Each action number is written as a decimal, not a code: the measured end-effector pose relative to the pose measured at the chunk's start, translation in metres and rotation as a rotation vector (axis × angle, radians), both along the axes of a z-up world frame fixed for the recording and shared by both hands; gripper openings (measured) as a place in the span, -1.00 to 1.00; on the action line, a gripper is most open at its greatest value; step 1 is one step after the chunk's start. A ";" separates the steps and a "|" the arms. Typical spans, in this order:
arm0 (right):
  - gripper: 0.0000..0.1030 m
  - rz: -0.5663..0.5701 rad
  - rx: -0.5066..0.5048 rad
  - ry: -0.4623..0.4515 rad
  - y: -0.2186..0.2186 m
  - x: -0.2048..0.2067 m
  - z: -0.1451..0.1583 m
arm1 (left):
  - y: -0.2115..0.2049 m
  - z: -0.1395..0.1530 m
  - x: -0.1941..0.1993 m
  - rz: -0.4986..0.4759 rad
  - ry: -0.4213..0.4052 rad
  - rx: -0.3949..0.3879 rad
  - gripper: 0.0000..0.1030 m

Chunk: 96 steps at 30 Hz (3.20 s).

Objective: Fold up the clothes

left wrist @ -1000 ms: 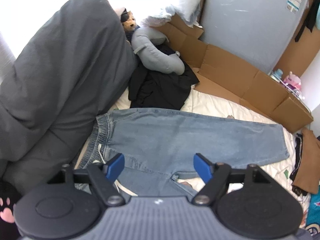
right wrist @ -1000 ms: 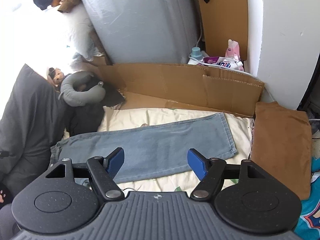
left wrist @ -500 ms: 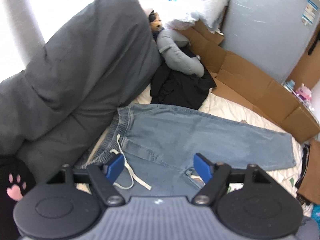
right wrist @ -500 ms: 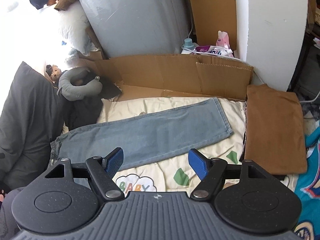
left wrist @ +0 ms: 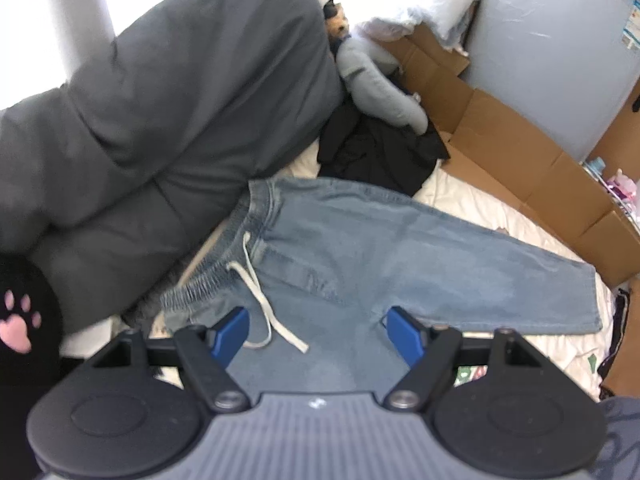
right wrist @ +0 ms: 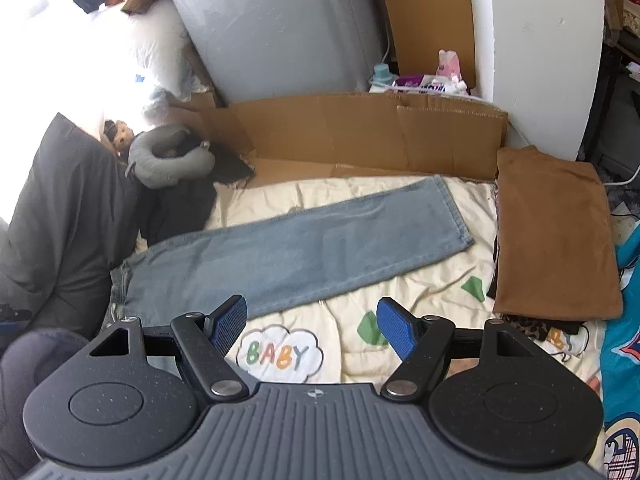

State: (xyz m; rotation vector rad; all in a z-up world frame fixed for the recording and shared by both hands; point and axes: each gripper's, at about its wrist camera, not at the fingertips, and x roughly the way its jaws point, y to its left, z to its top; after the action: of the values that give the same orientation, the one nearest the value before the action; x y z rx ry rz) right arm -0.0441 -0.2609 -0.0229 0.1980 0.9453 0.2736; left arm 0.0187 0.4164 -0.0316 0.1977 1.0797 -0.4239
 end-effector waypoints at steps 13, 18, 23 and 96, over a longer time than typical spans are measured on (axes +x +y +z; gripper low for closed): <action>0.51 0.087 -0.023 0.106 0.019 -0.003 -0.064 | 0.005 -0.071 -0.009 0.017 0.107 0.039 0.21; 0.50 0.151 -0.037 0.151 0.042 0.001 -0.094 | 0.021 -0.099 -0.005 0.053 0.168 0.035 0.03; 0.49 0.207 -0.062 0.193 0.059 0.008 -0.123 | 0.040 -0.135 -0.003 0.094 0.249 0.034 -0.21; 0.39 0.845 -0.220 0.410 0.195 -0.065 -0.265 | 0.101 -0.265 -0.021 0.253 0.408 -0.150 -0.84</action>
State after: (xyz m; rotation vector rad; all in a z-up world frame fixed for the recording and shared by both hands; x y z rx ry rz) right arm -0.1086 -0.0655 -0.2883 -0.3800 1.4265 0.9235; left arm -0.0021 0.5178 -0.2969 -0.1659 1.4460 -0.3211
